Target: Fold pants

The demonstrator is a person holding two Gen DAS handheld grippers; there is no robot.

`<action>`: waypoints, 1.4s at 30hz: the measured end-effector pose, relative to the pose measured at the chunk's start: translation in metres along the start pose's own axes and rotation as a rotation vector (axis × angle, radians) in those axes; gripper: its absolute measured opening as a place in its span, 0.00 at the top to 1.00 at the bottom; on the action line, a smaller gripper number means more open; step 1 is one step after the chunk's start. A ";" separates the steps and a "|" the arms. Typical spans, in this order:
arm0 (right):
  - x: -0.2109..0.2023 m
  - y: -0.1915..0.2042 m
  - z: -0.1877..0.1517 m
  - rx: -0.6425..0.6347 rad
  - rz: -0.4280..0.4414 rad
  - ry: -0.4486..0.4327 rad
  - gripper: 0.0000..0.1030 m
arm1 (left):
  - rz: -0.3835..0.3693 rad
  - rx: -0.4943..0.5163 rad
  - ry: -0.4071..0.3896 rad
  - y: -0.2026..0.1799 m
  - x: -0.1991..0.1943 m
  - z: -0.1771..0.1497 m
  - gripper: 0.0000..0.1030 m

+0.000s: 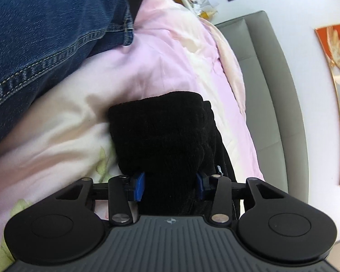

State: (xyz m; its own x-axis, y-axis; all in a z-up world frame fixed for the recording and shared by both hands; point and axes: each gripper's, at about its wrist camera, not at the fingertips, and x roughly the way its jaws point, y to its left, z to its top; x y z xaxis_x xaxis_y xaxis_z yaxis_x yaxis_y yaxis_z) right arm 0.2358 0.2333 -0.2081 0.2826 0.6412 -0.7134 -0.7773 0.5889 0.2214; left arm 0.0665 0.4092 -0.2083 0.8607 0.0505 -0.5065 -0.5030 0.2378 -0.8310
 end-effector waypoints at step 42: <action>-0.285 -0.166 -0.149 0.689 -0.176 -0.482 0.58 | 0.015 2.119 0.260 -0.155 0.064 -0.333 0.39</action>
State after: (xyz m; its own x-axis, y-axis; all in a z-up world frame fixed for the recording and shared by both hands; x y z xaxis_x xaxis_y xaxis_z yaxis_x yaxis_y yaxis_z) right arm 0.2004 -0.1203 -0.1401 0.6961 0.5598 -0.4495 -0.2289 0.7665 0.6001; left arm 0.1731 0.0523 -0.1884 0.7375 0.0051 -0.6753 0.4780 0.7024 0.5274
